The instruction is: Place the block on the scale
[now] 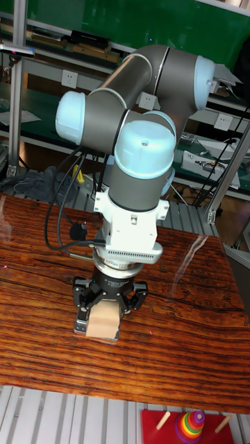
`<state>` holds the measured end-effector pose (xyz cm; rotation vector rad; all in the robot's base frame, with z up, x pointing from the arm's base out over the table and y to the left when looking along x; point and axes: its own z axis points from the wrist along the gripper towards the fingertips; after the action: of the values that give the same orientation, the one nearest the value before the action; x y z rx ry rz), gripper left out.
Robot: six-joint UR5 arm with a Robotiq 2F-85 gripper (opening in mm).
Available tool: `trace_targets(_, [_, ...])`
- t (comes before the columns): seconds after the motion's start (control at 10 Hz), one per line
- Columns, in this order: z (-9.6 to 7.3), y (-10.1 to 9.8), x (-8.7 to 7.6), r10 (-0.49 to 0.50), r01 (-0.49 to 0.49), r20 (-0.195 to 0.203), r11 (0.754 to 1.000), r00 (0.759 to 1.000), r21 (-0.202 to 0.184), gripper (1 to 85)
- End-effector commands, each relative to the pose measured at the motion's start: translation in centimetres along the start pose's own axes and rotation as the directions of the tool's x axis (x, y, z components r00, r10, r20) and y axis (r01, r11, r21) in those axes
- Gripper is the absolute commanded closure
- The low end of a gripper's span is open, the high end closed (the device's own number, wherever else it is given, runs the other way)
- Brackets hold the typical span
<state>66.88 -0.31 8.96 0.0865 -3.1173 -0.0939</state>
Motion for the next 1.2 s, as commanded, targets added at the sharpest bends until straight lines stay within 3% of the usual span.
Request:
trace_targets(0.0, [0.4,0.5,1.4,0.022,-0.021,0.016,1.0,1.0,-0.019,73.0])
trace_targets(0.4, [0.4,0.1,3.4,0.036,-0.036,-0.005,0.999,0.999,-0.009,76.0])
trace_targets(0.8, [2.0,0.5,4.2,0.031,-0.03,0.038,0.999,0.999,-0.017,76.3])
trace_targets(1.1, [2.3,0.7,5.1,0.033,-0.032,0.037,0.999,0.999,-0.017,76.3])
